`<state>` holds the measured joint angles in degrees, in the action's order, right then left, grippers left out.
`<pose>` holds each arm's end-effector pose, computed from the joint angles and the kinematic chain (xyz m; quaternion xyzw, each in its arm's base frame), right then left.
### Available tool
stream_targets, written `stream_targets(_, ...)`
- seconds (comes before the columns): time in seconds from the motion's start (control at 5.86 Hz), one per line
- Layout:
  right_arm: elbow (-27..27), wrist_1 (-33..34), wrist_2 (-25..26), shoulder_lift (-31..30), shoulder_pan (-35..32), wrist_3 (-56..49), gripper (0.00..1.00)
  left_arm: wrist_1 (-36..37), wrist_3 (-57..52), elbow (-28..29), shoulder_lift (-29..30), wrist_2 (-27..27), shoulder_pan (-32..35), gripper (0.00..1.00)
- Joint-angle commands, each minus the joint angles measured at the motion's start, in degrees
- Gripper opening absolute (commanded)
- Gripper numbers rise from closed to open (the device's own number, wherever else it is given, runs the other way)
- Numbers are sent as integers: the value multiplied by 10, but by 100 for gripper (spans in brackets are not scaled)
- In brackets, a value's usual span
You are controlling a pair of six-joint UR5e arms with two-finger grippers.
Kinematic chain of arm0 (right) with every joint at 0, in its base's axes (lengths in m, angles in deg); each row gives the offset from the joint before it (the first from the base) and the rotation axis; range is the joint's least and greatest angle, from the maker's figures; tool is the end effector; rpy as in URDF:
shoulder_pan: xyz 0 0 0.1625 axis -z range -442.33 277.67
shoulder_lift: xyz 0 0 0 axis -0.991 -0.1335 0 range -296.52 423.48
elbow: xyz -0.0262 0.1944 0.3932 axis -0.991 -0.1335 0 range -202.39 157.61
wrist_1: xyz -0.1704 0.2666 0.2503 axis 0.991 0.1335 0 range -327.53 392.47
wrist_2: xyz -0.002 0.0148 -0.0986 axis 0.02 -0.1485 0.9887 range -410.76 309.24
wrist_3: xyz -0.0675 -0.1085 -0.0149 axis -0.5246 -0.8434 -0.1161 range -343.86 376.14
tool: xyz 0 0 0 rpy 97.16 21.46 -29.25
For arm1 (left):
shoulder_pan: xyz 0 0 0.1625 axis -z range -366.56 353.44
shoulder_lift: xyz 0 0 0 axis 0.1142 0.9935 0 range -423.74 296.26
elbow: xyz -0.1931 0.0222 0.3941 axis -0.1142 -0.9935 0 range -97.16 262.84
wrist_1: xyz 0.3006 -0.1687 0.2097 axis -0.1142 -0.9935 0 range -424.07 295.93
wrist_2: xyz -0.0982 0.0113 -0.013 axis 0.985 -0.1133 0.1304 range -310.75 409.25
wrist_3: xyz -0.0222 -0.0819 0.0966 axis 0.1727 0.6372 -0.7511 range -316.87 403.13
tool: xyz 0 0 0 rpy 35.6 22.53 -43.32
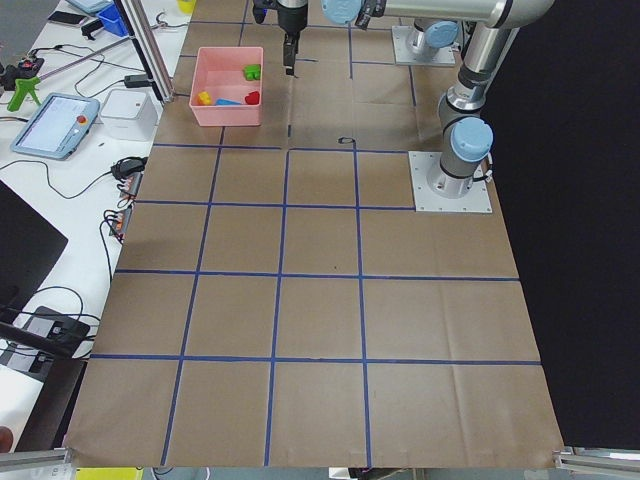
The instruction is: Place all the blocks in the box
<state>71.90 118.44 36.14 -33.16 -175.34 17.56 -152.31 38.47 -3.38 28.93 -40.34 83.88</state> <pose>0.1624 -0.4175 0.4833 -0.0135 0.9994 0.0157 0.0264 -0.1380 -0.5063 0.4853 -0.0446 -0.9987 0.0252 0.0027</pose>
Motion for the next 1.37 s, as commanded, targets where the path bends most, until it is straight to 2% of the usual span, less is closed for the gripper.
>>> stream_targets(0.0, 48, 35, 27, -32, 3, 5, 100, 0, 0, 0, -1, 0, 0, 100)
stream_targets(1.2, 47, 41, 24, -24, 1, 2, 100, 1, 0, 0, -1, 0, 0, 100)
